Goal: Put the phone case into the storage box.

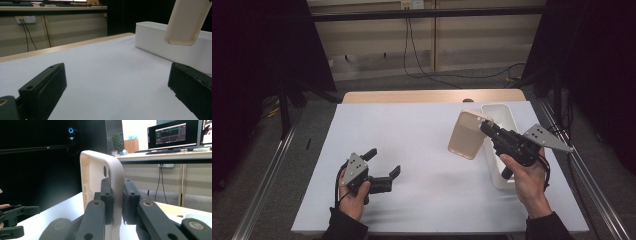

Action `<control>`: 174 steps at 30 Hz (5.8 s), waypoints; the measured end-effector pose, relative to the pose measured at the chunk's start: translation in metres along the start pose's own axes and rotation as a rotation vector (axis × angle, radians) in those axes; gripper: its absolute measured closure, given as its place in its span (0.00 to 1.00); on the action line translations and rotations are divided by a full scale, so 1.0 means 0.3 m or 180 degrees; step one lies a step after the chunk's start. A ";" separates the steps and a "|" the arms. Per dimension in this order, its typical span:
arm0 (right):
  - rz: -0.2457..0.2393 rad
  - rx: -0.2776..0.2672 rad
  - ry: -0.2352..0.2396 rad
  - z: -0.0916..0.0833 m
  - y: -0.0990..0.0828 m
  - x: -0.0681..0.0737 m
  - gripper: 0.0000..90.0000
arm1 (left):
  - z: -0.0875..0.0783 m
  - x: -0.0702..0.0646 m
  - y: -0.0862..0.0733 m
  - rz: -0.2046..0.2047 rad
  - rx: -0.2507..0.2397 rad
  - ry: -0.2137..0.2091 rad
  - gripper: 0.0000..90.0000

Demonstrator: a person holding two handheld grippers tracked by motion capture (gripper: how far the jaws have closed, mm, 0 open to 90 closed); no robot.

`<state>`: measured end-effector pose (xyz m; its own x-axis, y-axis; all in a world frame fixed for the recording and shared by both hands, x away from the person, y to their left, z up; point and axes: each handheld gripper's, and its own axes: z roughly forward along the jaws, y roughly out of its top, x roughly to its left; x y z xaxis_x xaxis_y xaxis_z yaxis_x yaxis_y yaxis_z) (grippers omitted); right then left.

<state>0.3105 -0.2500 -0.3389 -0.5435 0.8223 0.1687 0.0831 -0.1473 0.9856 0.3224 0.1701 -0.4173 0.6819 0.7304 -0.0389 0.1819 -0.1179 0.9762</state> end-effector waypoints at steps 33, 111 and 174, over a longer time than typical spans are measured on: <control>-0.0302 0.0037 -0.0177 -0.012 0.119 -0.161 0.90 | -0.146 0.088 -0.062 -0.0080 0.0029 0.0268 0.02; -0.0465 0.0520 -0.0487 0.181 -0.058 -0.605 0.90 | -0.132 0.060 -0.061 0.0051 0.0161 0.0210 0.05; -0.0311 0.0781 -0.0913 0.261 -0.130 -0.652 0.78 | -0.118 0.073 -0.065 0.0136 0.0225 0.0231 0.05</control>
<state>0.4789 -0.3619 -0.4095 -0.3061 0.9513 0.0360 0.2586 0.0467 0.9649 0.3086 0.2121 -0.4296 0.6375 0.7702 0.0206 0.2049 -0.1952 0.9591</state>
